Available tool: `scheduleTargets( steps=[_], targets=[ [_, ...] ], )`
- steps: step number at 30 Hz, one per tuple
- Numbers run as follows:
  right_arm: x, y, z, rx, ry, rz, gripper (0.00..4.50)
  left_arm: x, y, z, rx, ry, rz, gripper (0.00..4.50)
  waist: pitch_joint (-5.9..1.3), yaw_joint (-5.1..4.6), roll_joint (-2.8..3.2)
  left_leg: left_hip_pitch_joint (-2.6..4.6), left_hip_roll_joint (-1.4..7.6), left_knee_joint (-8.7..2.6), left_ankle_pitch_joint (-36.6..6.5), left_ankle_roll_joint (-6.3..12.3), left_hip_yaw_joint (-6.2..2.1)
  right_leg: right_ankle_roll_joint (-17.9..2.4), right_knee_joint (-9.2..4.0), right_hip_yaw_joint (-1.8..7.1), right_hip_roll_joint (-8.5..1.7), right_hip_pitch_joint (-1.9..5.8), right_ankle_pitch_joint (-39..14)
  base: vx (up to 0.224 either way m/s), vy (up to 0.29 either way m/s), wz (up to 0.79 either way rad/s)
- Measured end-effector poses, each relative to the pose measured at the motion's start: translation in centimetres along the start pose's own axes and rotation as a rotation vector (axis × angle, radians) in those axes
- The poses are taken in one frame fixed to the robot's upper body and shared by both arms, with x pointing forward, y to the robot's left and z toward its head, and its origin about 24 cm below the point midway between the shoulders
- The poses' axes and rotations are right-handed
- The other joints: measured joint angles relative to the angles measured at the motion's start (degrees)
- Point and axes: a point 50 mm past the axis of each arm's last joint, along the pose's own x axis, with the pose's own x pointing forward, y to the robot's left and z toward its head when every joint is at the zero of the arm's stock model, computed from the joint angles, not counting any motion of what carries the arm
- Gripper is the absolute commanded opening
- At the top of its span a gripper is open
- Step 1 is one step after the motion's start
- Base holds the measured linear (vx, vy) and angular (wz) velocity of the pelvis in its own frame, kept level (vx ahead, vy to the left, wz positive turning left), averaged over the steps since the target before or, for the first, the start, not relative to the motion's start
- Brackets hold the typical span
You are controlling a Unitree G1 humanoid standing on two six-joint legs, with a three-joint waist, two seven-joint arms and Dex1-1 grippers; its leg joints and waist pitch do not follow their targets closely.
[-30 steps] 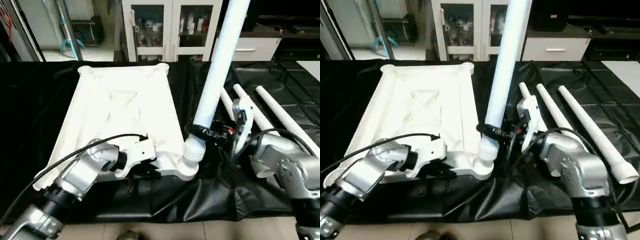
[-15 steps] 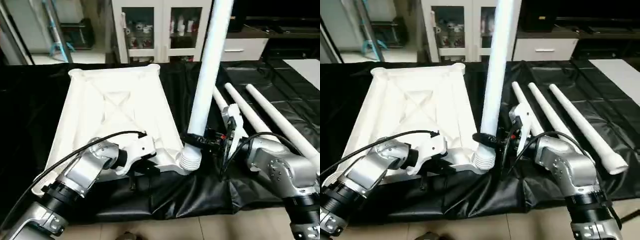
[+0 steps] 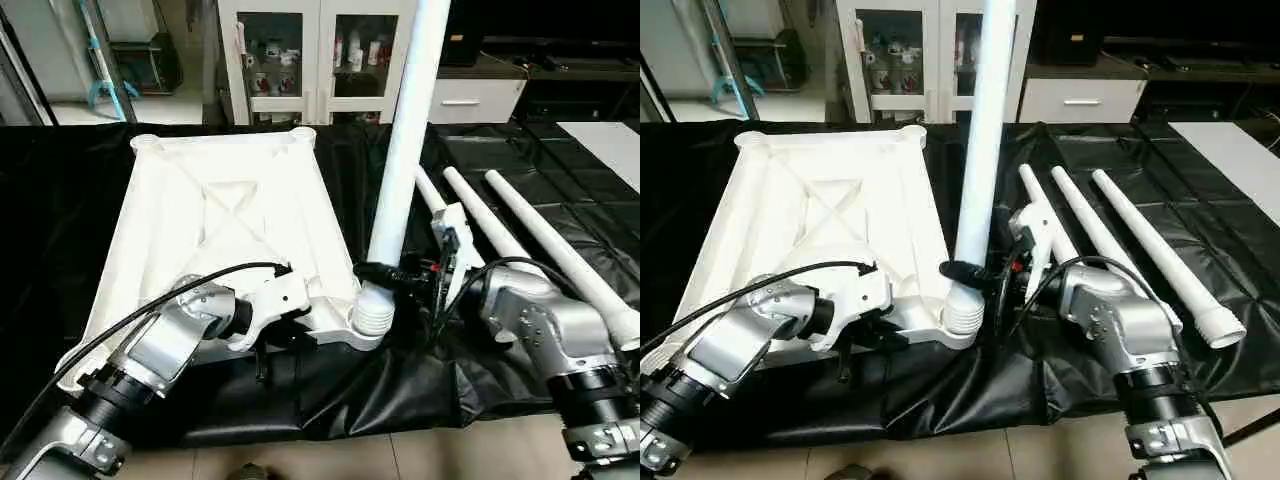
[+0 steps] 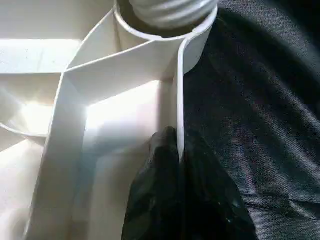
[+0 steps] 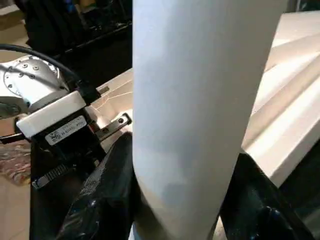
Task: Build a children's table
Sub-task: Move to table
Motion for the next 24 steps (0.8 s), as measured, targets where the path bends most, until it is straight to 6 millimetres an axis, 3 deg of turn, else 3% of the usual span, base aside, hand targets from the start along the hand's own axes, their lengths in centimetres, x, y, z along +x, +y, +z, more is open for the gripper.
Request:
scheduleTargets(
  steps=[13, 24],
  targets=[
    [1.0, -0.7, -0.4, -0.003, -0.019, 0.000, 1.84, -0.2, 0.0, -0.2, -0.011, 0.010, 0.011, 0.00, -0.13, -0.35, -0.43, 0.13, 0.00, -0.10, 0.0, -0.01, 0.00, 0.0, -0.02, -0.04, -0.02, -0.05, 0.0, 0.000, 0.000, 0.00],
    [0.3, -0.6, -1.4, 0.012, -0.094, -0.044, 1.84, -0.1, 0.0, -0.2, -0.011, 0.010, 0.013, 0.00, -0.14, -0.36, -0.50, 0.17, -0.09, -0.10, 0.0, 0.01, 0.00, 0.0, -0.13, -0.12, -0.18, -0.02, 0.0, 0.000, 0.000, 0.00]
  ],
)
